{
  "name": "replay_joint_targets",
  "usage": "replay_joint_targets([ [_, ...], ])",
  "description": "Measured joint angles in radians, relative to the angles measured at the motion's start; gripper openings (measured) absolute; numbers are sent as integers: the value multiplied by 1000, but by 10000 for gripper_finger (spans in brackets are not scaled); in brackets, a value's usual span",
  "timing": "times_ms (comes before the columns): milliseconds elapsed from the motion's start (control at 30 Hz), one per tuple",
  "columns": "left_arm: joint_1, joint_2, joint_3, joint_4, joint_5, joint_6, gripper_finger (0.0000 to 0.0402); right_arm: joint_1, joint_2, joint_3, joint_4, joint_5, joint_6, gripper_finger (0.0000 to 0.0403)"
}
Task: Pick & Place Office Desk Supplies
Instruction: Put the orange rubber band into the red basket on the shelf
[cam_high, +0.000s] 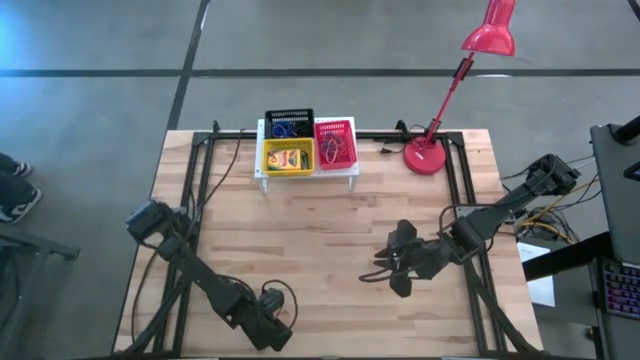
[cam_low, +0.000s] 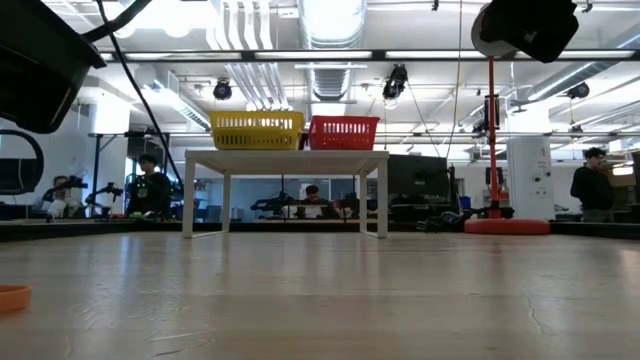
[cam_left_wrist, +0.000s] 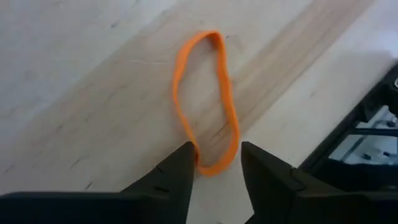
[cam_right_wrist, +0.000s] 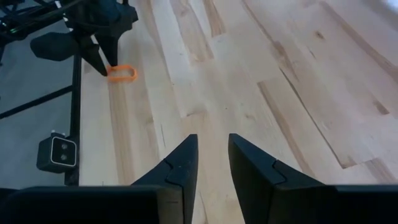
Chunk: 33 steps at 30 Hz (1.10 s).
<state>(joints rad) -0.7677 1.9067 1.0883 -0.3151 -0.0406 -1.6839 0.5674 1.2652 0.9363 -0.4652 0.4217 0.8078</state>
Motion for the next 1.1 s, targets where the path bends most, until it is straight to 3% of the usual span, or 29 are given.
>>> replay_joint_targets([
  [167, -1, 26, 30, -57, -2, -31, 96, 0, 0, -2, 0, 0, 2, 81],
  [367, -1, 30, 58, -162, -10, -27, 11, 0, 0, -3, -1, 0, 3, 72],
  [567, 0, 21, 65, -186, -40, -38, 3, 0, 0, -4, 0, 0, 4, 71],
  [800, 5, -38, 141, -382, -132, -33, 1, 0, 0, -4, 10, 0, 4, 79],
  [1100, 49, -107, 230, -414, -344, 178, 0, -5, 0, -4, 110, -3, -30, 108],
])
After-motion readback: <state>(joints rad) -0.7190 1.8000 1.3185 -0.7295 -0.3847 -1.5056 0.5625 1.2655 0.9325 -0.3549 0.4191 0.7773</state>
